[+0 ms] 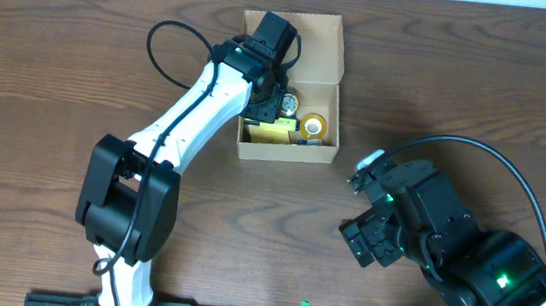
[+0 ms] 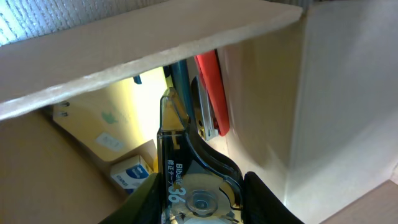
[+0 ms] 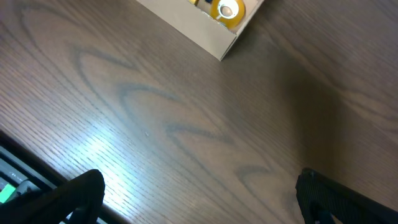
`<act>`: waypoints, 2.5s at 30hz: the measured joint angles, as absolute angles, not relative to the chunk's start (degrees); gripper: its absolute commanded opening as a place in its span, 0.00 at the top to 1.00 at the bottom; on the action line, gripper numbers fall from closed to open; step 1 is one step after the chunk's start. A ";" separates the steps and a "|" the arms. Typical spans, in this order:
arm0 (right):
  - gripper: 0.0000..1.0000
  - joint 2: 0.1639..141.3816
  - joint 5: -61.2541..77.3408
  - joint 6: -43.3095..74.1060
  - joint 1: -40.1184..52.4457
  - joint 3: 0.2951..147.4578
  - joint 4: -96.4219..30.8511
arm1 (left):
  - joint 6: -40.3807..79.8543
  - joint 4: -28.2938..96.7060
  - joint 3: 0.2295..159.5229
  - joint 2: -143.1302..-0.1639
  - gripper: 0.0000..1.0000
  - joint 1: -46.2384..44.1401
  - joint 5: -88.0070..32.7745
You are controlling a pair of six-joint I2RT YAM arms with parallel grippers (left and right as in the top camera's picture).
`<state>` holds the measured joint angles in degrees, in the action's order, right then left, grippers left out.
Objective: Pack container
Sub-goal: 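Lower the correction tape into the box and open the left gripper, then withdraw the left gripper up and behind the box's left side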
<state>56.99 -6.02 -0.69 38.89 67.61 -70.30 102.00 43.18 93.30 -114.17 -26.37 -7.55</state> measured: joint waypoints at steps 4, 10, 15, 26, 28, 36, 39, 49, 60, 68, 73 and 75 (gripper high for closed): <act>0.01 56.99 -6.02 -0.69 38.92 67.61 -70.30 | 101.84 43.09 93.30 -115.44 0.93 -26.37 -7.53; 0.01 56.99 -6.02 -0.69 38.89 67.61 -70.30 | 101.54 43.07 93.30 -115.83 0.64 -26.37 -7.51; 0.01 56.99 -6.02 -0.69 38.89 67.61 -70.30 | 100.55 43.05 93.30 -115.83 0.50 -26.37 -7.31; 0.01 56.99 -6.02 -0.69 38.89 67.61 -70.30 | 100.42 42.17 93.30 -115.83 0.77 -26.35 -7.03; 0.01 56.99 -6.02 -0.69 38.89 67.61 -70.32 | 98.94 41.08 93.51 -115.83 0.94 -26.22 -6.76; 0.01 56.99 -6.00 -0.69 38.89 67.61 -70.28 | 84.51 51.92 110.17 -116.09 0.94 -22.70 0.38; 0.01 56.99 -6.02 -0.69 38.89 67.61 -70.30 | 74.56 56.49 118.21 -116.09 0.94 -20.82 3.81; 0.01 56.99 -6.02 -0.69 38.89 67.61 -70.30 | 33.47 67.57 129.88 -116.09 0.94 -10.63 -0.97; 0.01 56.99 -6.02 -0.69 38.89 67.61 -70.30 | -13.26 70.15 129.80 -116.09 0.94 1.19 -20.43; 0.01 56.99 -6.02 -0.69 38.89 67.61 -70.30 | -21.28 67.90 121.69 -116.11 0.94 3.55 -27.03; 0.01 56.99 -6.02 -0.69 38.89 67.61 -70.30 | -22.06 67.02 118.39 -116.18 0.94 3.55 -27.31; 0.01 56.99 -6.02 -0.69 38.89 67.61 -70.30 | -22.50 66.89 117.60 -116.18 0.94 3.55 -27.46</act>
<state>56.99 -6.02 -0.69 38.89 67.61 -70.30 -22.50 66.89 117.60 -116.18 3.55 -27.46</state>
